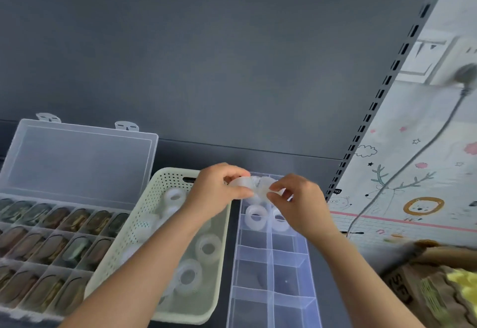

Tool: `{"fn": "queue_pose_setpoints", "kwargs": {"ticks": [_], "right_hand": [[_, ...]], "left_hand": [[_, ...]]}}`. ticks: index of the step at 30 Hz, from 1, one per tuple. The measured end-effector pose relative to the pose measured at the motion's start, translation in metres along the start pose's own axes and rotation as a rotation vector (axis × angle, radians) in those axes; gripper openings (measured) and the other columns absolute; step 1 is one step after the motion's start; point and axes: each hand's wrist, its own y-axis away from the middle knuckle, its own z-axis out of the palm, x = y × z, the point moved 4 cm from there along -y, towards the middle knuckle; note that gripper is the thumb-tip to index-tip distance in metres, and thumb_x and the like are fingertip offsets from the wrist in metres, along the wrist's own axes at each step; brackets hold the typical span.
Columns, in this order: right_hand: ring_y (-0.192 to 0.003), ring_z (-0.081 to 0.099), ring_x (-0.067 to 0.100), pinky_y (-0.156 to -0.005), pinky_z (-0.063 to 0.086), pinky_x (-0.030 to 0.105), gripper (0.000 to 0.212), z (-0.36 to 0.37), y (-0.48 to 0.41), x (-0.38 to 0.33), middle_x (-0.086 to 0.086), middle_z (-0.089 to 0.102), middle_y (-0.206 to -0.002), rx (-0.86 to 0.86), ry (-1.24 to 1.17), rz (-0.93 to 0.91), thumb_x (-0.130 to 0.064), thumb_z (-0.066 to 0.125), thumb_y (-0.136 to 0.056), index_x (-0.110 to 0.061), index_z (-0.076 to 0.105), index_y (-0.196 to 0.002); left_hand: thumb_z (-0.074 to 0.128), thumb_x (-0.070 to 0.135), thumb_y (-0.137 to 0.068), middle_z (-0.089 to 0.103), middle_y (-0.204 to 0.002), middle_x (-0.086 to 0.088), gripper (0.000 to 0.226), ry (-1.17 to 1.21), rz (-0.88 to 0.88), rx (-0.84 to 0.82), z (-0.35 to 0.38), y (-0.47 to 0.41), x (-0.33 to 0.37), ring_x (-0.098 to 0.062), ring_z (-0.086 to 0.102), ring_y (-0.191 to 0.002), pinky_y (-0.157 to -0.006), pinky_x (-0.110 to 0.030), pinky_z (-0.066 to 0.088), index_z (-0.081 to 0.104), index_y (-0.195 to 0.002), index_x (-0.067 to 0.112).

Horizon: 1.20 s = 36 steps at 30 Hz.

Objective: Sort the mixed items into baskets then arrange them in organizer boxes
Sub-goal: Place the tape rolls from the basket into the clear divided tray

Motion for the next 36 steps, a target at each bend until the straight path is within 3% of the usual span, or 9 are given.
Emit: {"fn": "queue_pose_setpoints", "kwargs": {"ticks": [6, 9, 14, 18, 23, 26, 28, 31, 36], "right_hand": [[-0.085, 0.063, 0.02, -0.069, 0.043, 0.024, 0.015, -0.002, 0.002, 0.04, -0.004, 0.069, -0.096, -0.138, 0.255, 0.094, -0.021, 0.062, -0.085, -0.021, 0.074, -0.093], [-0.088, 0.063, 0.015, -0.071, 0.041, 0.022, 0.015, 0.005, 0.004, 0.048, -0.007, 0.069, -0.102, -0.186, 0.259, 0.105, -0.022, 0.062, -0.086, -0.023, 0.074, -0.095], [-0.093, 0.062, 0.016, -0.079, 0.048, 0.026, 0.017, 0.01, 0.003, 0.053, -0.005, 0.067, -0.107, -0.219, 0.262, 0.111, -0.023, 0.059, -0.089, -0.022, 0.073, -0.098], [-0.093, 0.06, 0.013, -0.08, 0.044, 0.024, 0.015, 0.014, 0.006, 0.055, -0.006, 0.067, -0.104, -0.21, 0.239, 0.052, -0.025, 0.061, -0.089, -0.022, 0.073, -0.098], [-0.084, 0.057, 0.009, -0.077, 0.043, 0.018, 0.011, 0.02, 0.012, 0.063, -0.007, 0.068, -0.099, -0.194, 0.08, 0.013, -0.023, 0.068, -0.085, -0.02, 0.074, -0.094], [-0.072, 0.054, 0.003, -0.065, 0.041, 0.016, 0.008, 0.005, 0.012, 0.077, -0.008, 0.064, -0.088, 0.135, -0.048, 0.064, -0.014, 0.067, -0.083, -0.02, 0.071, -0.085], [-0.098, 0.054, 0.021, -0.075, 0.044, 0.03, 0.018, -0.005, 0.009, 0.106, 0.0, 0.06, -0.109, 0.284, 0.02, 0.289, -0.011, 0.056, -0.089, -0.017, 0.066, -0.102], [-0.125, 0.039, 0.031, -0.095, 0.037, 0.038, 0.035, 0.009, 0.005, 0.144, 0.008, 0.043, -0.14, -0.051, 0.231, 0.508, -0.009, 0.045, -0.093, -0.009, 0.051, -0.128], [-0.109, 0.056, 0.029, -0.074, 0.037, 0.026, 0.017, 0.021, -0.003, 0.14, 0.005, 0.056, -0.13, -0.039, 0.205, 0.439, -0.006, 0.06, -0.084, -0.009, 0.071, -0.096]], "left_hand": [[0.065, 0.004, -0.081, 0.066, -0.084, -0.002, 0.013, -0.343, 0.123, -0.139, 0.045, -0.016, -0.004, -0.019, 0.059, -0.08, -0.073, -0.029, 0.044, 0.076, -0.084, 0.011], [0.064, 0.015, -0.085, 0.061, -0.094, -0.002, 0.015, -0.577, 0.216, -0.211, 0.056, -0.018, -0.007, -0.021, 0.051, -0.092, -0.077, -0.029, 0.038, 0.072, -0.097, 0.014], [0.066, 0.018, -0.084, 0.05, -0.117, 0.001, 0.047, -0.651, 0.234, -0.178, 0.064, -0.031, -0.01, -0.02, 0.044, -0.109, -0.092, -0.029, 0.037, 0.054, -0.13, 0.023], [0.053, 0.007, -0.092, 0.049, -0.131, 0.002, 0.048, -0.59, 0.308, -0.24, 0.083, -0.044, -0.001, -0.02, 0.042, -0.117, -0.099, -0.034, 0.036, 0.05, -0.137, 0.025], [0.044, 0.007, -0.097, 0.054, -0.133, 0.008, 0.041, -0.514, 0.299, -0.402, 0.109, -0.054, 0.002, -0.017, 0.041, -0.121, -0.1, -0.03, 0.033, 0.057, -0.131, 0.026], [0.044, 0.013, -0.097, 0.056, -0.131, 0.012, 0.036, -0.553, 0.303, -0.421, 0.118, -0.052, -0.002, -0.017, 0.043, -0.12, -0.1, -0.035, 0.035, 0.062, -0.124, 0.028], [0.043, 0.015, -0.097, 0.059, -0.125, 0.01, 0.033, -0.57, 0.303, -0.407, 0.12, -0.052, -0.006, -0.019, 0.045, -0.115, -0.097, -0.035, 0.036, 0.064, -0.119, 0.027], [0.044, 0.01, -0.094, 0.062, -0.116, 0.009, 0.032, -0.536, 0.318, -0.354, 0.117, -0.052, -0.008, -0.019, 0.046, -0.107, -0.091, -0.033, 0.035, 0.068, -0.11, 0.025], [0.05, 0.009, -0.089, 0.062, -0.107, 0.01, 0.028, -0.467, 0.287, -0.38, 0.112, -0.055, -0.005, -0.013, 0.047, -0.106, -0.091, -0.03, 0.038, 0.073, -0.097, 0.024]]}}
